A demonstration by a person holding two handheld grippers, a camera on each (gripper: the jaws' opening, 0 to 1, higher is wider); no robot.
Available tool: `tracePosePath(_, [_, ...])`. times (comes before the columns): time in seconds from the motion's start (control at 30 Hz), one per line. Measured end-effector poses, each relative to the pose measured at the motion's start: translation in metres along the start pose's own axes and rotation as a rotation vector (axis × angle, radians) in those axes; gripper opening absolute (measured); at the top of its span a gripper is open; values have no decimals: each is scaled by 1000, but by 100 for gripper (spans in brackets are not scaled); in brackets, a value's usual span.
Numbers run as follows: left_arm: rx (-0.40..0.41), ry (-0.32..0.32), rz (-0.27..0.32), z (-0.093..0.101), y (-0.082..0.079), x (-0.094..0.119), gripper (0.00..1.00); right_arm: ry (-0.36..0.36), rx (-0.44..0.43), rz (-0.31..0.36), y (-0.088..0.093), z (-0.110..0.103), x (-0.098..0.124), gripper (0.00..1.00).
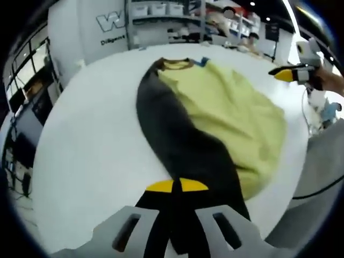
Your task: Fold the garment on the visible template until the final outline fits inside the template.
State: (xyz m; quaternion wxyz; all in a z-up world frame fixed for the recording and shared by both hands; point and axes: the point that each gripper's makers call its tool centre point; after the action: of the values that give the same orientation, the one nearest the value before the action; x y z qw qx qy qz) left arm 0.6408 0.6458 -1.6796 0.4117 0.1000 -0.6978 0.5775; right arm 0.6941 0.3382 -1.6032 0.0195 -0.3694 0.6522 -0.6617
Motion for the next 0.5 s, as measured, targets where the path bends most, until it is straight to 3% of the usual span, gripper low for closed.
tracePosePath(0.1, [-41,-2,-20,-9,1,3,0,4,-7,0,1,1,2,38])
tracePosePath(0.33, [-35,-90,-18,-66,-6,14,0,11,-7,1,2,3,4,38])
tracePosePath(0.5, [29,-155,-12,-106,-16,21,0,14,-8,-4,4,4,4,37])
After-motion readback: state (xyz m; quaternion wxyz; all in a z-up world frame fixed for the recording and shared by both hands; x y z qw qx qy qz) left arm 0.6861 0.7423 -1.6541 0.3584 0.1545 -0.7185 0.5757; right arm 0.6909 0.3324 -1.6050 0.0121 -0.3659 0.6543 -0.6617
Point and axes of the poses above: the point that each gripper's makers call its tool centre point, and the gripper's own axes: x roughly backward along the fingers, z roughly to its right, y roughly out of its underside, and after that the axes turned 6 degrees about z, right-handed
